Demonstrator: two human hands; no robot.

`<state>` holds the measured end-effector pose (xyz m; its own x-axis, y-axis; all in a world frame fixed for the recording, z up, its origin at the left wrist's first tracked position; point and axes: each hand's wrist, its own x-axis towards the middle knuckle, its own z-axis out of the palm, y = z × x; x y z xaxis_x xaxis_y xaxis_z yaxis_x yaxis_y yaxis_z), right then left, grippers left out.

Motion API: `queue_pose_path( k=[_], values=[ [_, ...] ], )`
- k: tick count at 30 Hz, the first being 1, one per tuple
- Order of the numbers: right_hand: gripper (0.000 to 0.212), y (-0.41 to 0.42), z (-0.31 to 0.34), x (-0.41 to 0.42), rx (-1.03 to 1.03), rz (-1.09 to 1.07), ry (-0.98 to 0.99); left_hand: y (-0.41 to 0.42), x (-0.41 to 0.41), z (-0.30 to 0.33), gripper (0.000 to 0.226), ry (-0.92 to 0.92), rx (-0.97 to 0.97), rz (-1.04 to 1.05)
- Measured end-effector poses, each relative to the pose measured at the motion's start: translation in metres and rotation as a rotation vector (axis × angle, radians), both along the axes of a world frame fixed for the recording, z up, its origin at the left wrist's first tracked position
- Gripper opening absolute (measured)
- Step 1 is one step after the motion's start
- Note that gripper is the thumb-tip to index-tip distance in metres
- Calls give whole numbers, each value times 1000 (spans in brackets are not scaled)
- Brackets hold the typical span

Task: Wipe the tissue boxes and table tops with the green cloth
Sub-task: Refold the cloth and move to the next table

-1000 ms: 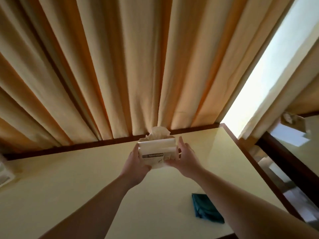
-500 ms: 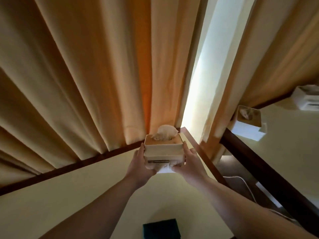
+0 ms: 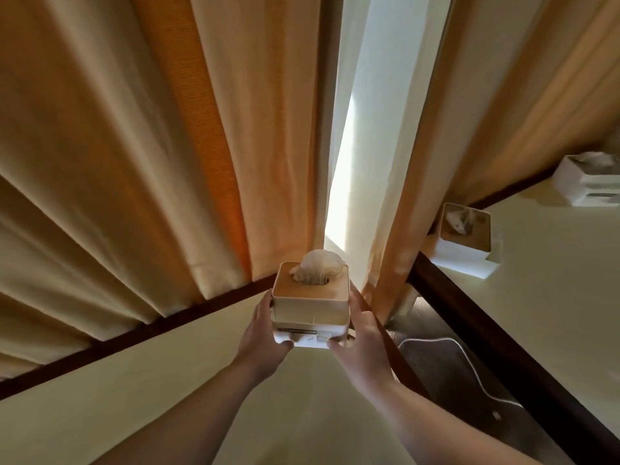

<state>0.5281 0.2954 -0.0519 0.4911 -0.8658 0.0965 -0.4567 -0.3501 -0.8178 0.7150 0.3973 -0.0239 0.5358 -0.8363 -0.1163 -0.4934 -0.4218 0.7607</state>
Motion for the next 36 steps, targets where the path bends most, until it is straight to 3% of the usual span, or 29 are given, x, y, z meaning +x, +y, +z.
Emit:
queue_pose_path(
  k=[3,18,24,28,36],
  values=[
    [104,3,-7,2,40,5,31,-5,4,-3,109,-8,34,0],
    [109,6,-1,7,92,34,81,-16,28,-14,119,-34,205,-15],
    [92,9,10,1,59,15,105,-1,36,-14,118,-58,250,-18],
    [82,23,8,-8,98,-35,138,29,36,-16,101,-96,270,-39],
    [61,82,-12,-24,151,137,343,117,23,-34,66,-168,264,-155]
  ],
)
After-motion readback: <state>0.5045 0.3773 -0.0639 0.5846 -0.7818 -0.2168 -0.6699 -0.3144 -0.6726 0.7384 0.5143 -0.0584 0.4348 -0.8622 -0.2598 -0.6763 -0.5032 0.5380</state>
